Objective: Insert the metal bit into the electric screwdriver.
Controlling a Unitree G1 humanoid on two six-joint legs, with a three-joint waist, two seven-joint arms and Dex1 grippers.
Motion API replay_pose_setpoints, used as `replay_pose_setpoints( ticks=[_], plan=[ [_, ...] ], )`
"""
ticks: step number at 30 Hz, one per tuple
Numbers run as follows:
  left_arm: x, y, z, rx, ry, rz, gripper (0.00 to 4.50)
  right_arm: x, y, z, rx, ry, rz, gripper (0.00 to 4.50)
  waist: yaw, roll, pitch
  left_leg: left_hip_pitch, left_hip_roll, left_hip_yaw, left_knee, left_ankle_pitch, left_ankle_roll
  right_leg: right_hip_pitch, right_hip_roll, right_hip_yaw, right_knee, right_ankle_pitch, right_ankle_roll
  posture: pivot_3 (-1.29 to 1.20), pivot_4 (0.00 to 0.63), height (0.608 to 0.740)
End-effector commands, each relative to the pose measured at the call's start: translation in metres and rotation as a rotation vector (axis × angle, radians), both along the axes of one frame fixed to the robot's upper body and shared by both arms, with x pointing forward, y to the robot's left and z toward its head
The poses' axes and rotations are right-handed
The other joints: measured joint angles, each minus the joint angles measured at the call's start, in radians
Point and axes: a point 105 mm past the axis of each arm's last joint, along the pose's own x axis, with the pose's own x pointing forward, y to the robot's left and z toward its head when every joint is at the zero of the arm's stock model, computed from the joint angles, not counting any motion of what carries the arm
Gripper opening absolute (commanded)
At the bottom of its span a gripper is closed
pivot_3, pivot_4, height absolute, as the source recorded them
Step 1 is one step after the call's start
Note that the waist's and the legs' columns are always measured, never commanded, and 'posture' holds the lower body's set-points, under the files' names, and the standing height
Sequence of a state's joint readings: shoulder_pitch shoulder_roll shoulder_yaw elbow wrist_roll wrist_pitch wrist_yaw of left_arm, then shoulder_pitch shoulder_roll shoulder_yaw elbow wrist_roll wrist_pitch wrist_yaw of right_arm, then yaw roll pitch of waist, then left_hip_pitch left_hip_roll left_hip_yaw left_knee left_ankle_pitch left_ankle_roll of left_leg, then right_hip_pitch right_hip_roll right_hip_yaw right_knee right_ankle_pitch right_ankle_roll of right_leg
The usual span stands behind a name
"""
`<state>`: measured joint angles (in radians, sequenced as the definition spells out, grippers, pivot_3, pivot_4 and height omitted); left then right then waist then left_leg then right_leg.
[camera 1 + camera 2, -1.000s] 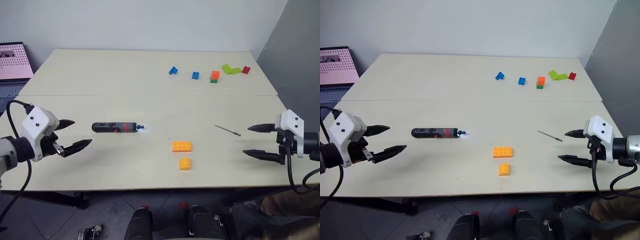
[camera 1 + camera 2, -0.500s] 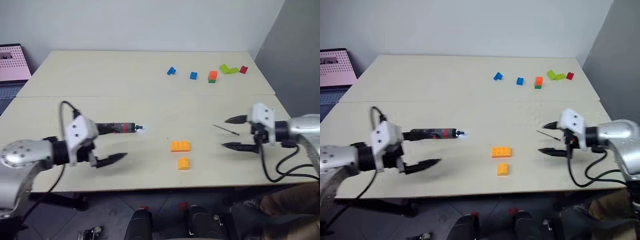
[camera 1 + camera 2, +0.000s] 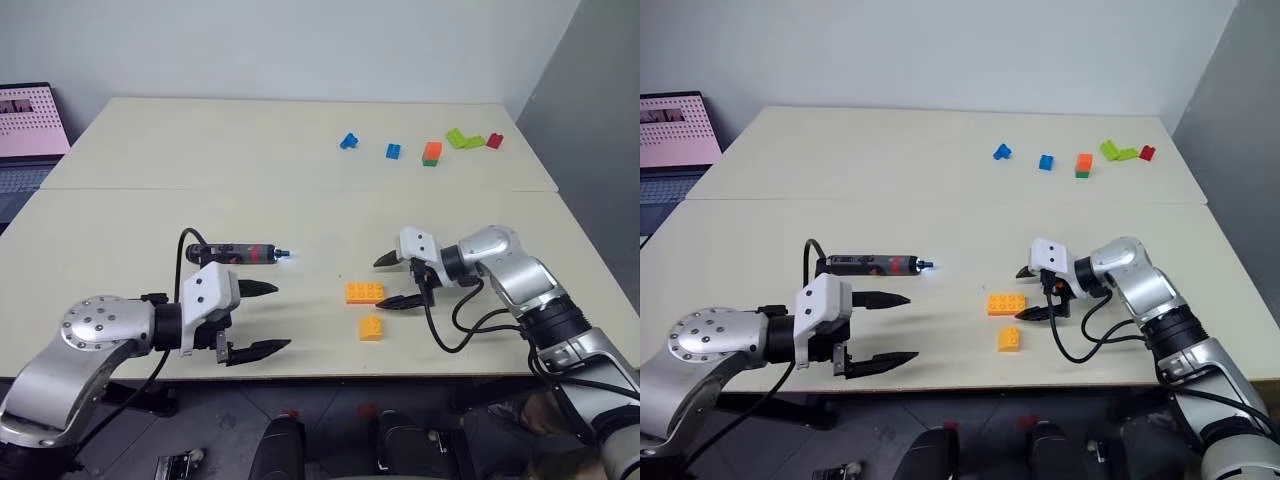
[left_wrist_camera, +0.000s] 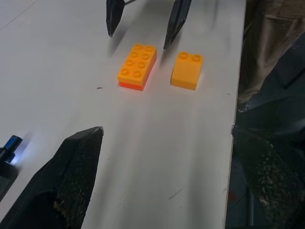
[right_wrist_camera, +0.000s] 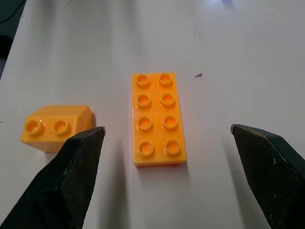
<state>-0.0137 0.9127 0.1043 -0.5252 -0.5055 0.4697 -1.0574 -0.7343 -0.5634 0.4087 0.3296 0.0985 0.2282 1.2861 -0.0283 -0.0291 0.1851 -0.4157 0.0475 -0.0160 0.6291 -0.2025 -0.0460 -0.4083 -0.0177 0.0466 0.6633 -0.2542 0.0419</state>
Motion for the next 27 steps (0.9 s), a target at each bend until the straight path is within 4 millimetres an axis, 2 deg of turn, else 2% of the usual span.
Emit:
replay_pose_setpoints(
  ticks=[1,7,11,15,17,18,20,22,27],
  plan=[
    [-0.002,-0.013,0.008,-0.027,-0.060,-0.047,4.50,0.004,0.008,0.006,0.014,-0.044,0.030,4.09,-0.001,0.000,0.000,0.000,0.000,0.000,0.000,0.000,0.000,0.000,0.000,0.000,0.000,0.000,0.000,0.00,0.150,0.740],
    [0.002,-0.018,0.003,-0.083,-0.047,-0.051,4.50,0.004,0.011,-0.002,-0.003,-0.080,0.043,2.73,-0.002,0.000,0.000,0.000,0.000,-0.001,0.000,0.000,0.000,0.000,0.001,0.000,0.001,0.000,0.001,0.00,0.150,0.740],
    [0.006,-0.021,0.006,-0.129,-0.081,-0.063,4.50,0.003,0.009,0.001,0.004,-0.098,0.038,1.58,-0.002,0.000,0.000,0.001,0.000,-0.001,0.000,0.000,0.000,0.000,0.001,0.000,0.001,0.000,0.001,0.00,0.150,0.740],
    [0.008,-0.026,0.010,-0.174,-0.114,-0.092,4.50,0.005,0.000,0.013,0.051,-0.140,-0.023,1.48,0.000,0.000,0.000,0.000,0.000,-0.001,0.000,0.000,0.000,0.000,0.001,0.000,0.001,0.001,0.001,0.00,0.150,0.740],
    [0.008,-0.031,0.013,-0.189,-0.140,-0.111,4.50,0.017,-0.010,0.030,0.158,-0.192,-0.165,1.48,0.001,0.000,0.000,0.000,0.000,-0.001,0.000,0.000,0.000,0.000,0.001,0.000,0.001,0.001,0.001,0.00,0.150,0.740],
    [0.008,-0.033,0.013,-0.192,-0.143,-0.118,4.50,0.021,-0.019,0.035,0.189,-0.209,-0.232,1.48,0.001,0.000,0.000,0.000,0.000,-0.001,0.000,0.000,0.000,0.001,0.001,0.000,0.001,0.001,0.002,0.00,0.150,0.740],
    [0.014,-0.040,0.018,-0.213,-0.174,-0.121,4.50,0.031,-0.055,0.043,0.240,-0.263,-0.449,1.48,0.003,0.000,0.000,0.000,0.000,-0.001,0.000,0.000,0.000,0.001,0.001,0.000,0.001,0.001,0.002,0.00,0.150,0.740],
    [0.019,-0.046,0.023,-0.246,-0.179,-0.121,4.50,0.034,-0.089,0.045,0.245,-0.309,-0.624,1.48,0.013,0.000,0.000,0.000,-0.001,-0.003,0.001,0.000,0.000,0.002,0.001,-0.001,0.001,0.001,0.002,0.00,0.150,0.740],
    [0.027,-0.055,0.028,-0.263,-0.179,-0.143,4.50,0.035,-0.155,0.044,0.238,-0.398,-0.994,1.48,0.012,0.000,0.000,0.000,-0.001,-0.002,0.001,0.000,0.000,0.002,0.001,0.000,0.000,0.001,0.002,0.00,0.150,0.740]
  ],
)
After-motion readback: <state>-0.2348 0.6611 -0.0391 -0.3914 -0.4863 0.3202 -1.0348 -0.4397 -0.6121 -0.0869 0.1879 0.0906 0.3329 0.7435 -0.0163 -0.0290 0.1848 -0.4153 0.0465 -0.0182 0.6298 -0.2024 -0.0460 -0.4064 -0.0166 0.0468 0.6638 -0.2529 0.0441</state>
